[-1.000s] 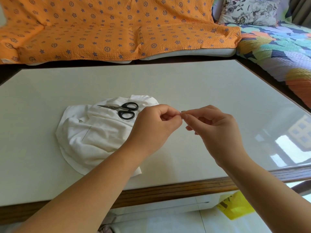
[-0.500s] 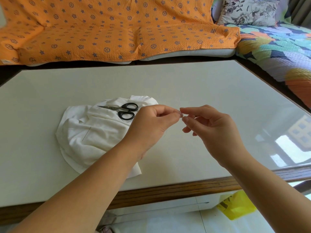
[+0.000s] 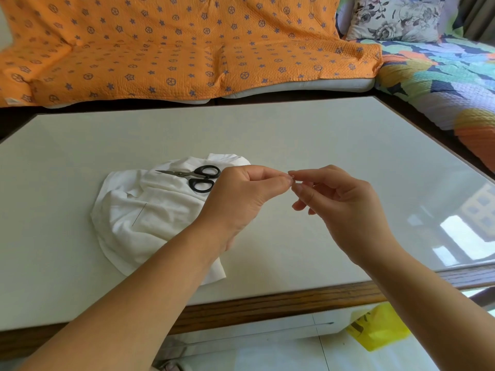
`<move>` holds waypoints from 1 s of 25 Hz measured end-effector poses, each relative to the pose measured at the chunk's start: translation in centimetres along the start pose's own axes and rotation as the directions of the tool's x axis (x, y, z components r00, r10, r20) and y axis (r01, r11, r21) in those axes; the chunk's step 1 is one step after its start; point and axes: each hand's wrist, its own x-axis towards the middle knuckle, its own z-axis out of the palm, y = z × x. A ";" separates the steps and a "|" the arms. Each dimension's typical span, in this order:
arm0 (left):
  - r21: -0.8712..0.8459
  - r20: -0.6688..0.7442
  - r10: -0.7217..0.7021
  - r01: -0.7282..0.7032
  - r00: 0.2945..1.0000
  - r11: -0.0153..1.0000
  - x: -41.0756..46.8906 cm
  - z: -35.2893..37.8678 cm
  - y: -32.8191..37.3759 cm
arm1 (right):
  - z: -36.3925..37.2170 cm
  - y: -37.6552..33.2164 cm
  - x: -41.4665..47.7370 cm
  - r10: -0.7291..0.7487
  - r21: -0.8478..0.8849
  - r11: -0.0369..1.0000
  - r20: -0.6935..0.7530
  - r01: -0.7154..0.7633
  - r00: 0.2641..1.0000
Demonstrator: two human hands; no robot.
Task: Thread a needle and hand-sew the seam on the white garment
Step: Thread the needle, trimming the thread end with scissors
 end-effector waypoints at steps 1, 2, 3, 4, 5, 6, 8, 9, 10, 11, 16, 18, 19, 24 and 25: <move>-0.003 0.005 -0.002 0.002 1.000 1.000 0.0 -0.1 0.0 | -0.1 0.0 0.0 -0.004 0.006 1.000 0.007 0.004 1.000; -0.004 0.013 -0.007 0.007 1.000 1.000 0.1 -0.2 0.0 | -0.2 0.0 0.0 -0.005 0.014 1.000 0.018 0.005 1.000; 0.000 0.026 -0.014 0.014 1.000 1.000 0.2 -0.4 -0.1 | -0.3 0.0 0.0 -0.003 0.023 1.000 0.032 0.002 0.999; 0.009 0.045 -0.023 0.023 0.999 1.000 0.3 -0.6 -0.2 | -0.4 0.1 0.1 -0.003 0.027 1.000 0.049 0.002 0.999; 0.022 0.068 -0.032 0.030 0.997 0.999 0.4 -0.8 -0.3 | -0.5 0.1 0.1 -0.011 0.020 1.000 0.067 0.009 0.998; 0.038 0.093 -0.039 0.036 0.995 0.999 0.5 -1.0 -0.4 | -0.7 0.2 0.2 -0.025 0.000 1.000 0.085 0.025 0.996; 0.077 0.147 -0.047 0.036 0.988 0.996 0.6 -1.4 -0.6 | -0.9 0.2 0.2 -0.067 -0.055 0.996 0.113 0.073 0.991; 0.096 0.174 -0.049 0.033 0.984 0.995 0.6 -1.5 -0.6 | -1.0 0.2 0.3 -0.090 -0.082 0.992 0.123 0.101 0.988; 0.112 0.197 -0.051 0.030 0.979 0.993 0.6 -1.5 -0.6 | -1.1 0.2 0.3 -0.109 -0.101 0.987 0.133 0.123 0.985; 0.117 0.214 -0.055 0.030 0.975 0.993 0.6 -1.5 -0.6 | -1.1 0.2 0.4 -0.121 -0.113 0.984 0.140 0.137 0.983; 0.143 0.235 -0.075 0.042 0.969 0.989 0.5 -1.3 -0.6 | -1.2 0.3 0.5 -0.199 -0.283 0.929 0.159 0.238 0.967; 0.173 0.249 -0.063 0.020 0.967 0.985 0.4 -1.3 -0.5 | -1.0 0.5 0.5 -0.205 -0.358 0.900 0.161 0.250 0.966; 0.183 0.250 -0.049 0.002 0.967 0.983 0.4 -1.2 -0.5 | -0.8 0.7 0.4 -0.208 -0.393 0.883 0.158 0.255 0.965; 0.200 0.181 0.052 -0.088 0.982 0.976 0.6 -0.8 -0.6 | -0.8 0.8 0.4 -0.249 -0.477 0.832 0.135 0.283 0.959; 0.202 0.173 0.059 -0.094 0.983 0.975 0.6 -0.7 -0.6 | -0.8 0.7 0.5 -0.244 -0.480 0.833 0.132 0.277 0.961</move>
